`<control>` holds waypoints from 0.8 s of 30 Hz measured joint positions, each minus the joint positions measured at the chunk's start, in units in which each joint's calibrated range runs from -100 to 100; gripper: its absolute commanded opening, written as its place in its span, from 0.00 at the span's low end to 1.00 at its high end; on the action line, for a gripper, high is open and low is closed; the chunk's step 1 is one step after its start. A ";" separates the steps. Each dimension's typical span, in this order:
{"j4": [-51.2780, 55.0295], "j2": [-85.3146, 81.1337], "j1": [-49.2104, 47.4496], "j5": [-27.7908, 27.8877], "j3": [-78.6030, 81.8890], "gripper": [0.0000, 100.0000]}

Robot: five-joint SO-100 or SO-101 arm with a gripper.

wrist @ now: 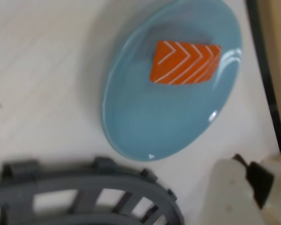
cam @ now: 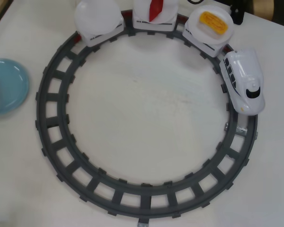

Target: Pick up the sushi from the Shinkansen and put it on the blue dish

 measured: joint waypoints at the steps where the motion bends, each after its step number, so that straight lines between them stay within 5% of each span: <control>1: -2.35 -3.96 -0.49 -1.55 4.48 0.03; 11: -14.12 -38.89 1.31 -8.90 41.72 0.03; 24: 0.92 -66.13 -3.92 -7.45 52.42 0.03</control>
